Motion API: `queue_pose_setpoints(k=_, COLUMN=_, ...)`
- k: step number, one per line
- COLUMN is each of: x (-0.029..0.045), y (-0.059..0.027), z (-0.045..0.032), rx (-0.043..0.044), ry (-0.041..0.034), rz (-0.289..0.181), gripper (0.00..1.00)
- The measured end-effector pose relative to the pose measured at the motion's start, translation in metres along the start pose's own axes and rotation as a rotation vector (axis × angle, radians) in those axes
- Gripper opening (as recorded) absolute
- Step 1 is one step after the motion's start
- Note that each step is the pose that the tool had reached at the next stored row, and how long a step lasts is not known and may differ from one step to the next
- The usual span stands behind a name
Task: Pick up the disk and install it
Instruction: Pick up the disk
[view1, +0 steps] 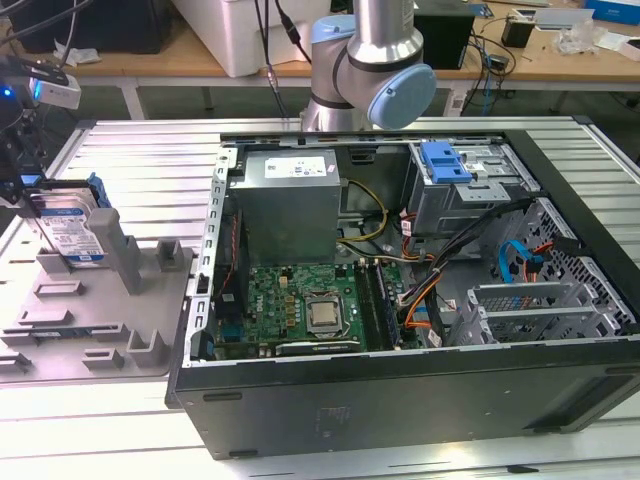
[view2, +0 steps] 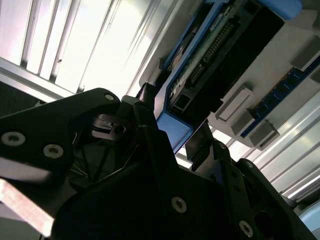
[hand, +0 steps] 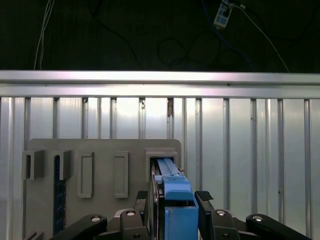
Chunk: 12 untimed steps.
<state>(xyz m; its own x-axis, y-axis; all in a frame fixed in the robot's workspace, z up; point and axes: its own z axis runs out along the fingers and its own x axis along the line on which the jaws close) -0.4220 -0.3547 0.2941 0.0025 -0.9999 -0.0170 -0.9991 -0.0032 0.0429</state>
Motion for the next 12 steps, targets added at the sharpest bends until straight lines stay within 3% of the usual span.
queue_pose_setpoints(k=1, x=0.0, y=0.0, z=0.0, rx=0.0, ry=0.0001, rz=0.0, gripper=0.5)
queue_pose_setpoints(k=2, x=0.0, y=0.0, z=0.0, rx=0.0, ry=0.0004, rz=0.0, gripper=0.41)
queue_pose_setpoints(k=12, x=0.0, y=0.0, z=0.0001, rx=-0.0001, ry=0.0021, rz=0.0, gripper=0.41)
